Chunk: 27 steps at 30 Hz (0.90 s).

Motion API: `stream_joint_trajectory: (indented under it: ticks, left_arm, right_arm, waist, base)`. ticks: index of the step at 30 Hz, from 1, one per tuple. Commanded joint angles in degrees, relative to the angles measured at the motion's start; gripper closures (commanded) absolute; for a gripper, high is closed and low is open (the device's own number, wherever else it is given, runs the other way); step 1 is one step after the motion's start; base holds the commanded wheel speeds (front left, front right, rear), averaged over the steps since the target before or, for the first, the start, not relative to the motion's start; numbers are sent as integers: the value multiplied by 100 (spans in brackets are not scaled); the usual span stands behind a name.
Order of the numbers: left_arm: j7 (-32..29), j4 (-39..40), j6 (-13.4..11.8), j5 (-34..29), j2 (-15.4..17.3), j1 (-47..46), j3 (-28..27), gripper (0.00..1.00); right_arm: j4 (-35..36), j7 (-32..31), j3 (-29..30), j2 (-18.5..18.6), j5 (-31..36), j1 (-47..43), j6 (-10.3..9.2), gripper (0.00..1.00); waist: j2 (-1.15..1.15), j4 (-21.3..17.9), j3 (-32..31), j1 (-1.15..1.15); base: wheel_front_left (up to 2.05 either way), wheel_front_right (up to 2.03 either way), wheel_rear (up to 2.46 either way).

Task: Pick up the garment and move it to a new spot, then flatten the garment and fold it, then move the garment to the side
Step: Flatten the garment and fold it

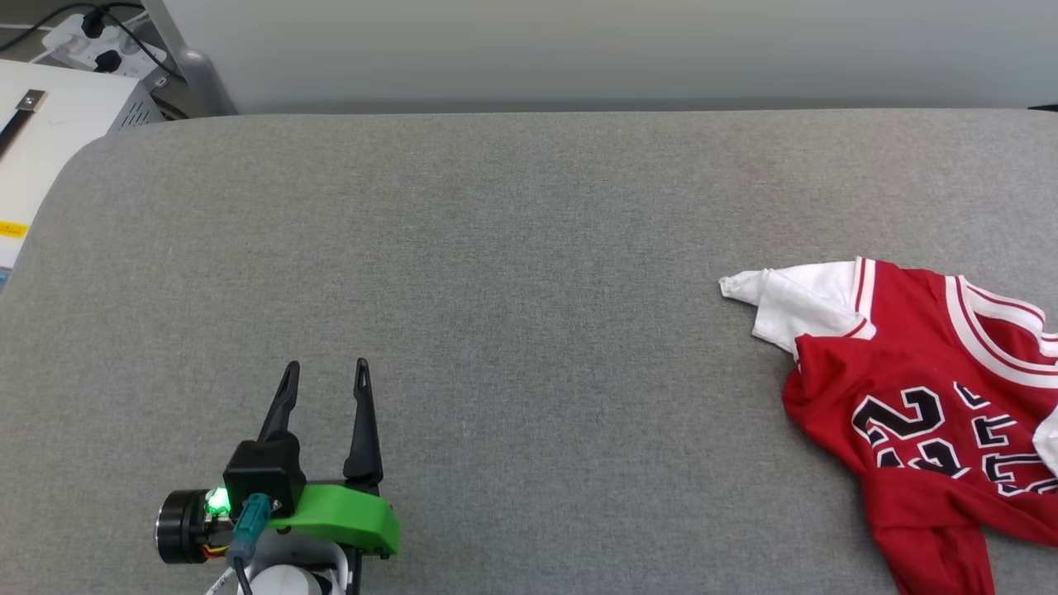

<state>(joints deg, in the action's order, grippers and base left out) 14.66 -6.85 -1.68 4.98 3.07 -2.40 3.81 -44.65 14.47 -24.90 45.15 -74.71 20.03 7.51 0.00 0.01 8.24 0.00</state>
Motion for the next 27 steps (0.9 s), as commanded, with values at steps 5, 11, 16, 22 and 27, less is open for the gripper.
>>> stream_joint_trajectory:
  ticks: [5,11,16,22,27]
  left_arm:
    - [34,85,20,-73,-19,100,-17,0]
    - [34,168,46,-115,-19,17,55,0]
    - [34,251,67,-136,-19,-92,130,0]
    - [34,289,53,-95,-19,-237,216,0]
    - [34,301,8,-27,-19,-331,287,0]
  right_arm:
    - [901,51,1061,-92,1507,110,-2,0]
    - [2336,-426,1283,-204,2888,330,-2,0]
    - [3539,-1875,957,-339,3483,794,-2,0]
    - [4201,-3794,-68,-195,3341,1365,-2,0]
    - [4136,-5155,-830,-64,2990,1808,-2,0]
  waist:
    - [0,2,-21,0]
    - [0,85,85,0]
    - [0,196,215,0]
    - [0,362,406,0]
    - [0,485,613,0]
  base:
    - [0,0,0]
    - [0,0,0]
    - [0,0,0]
    - [0,0,0]
    - [0,0,0]
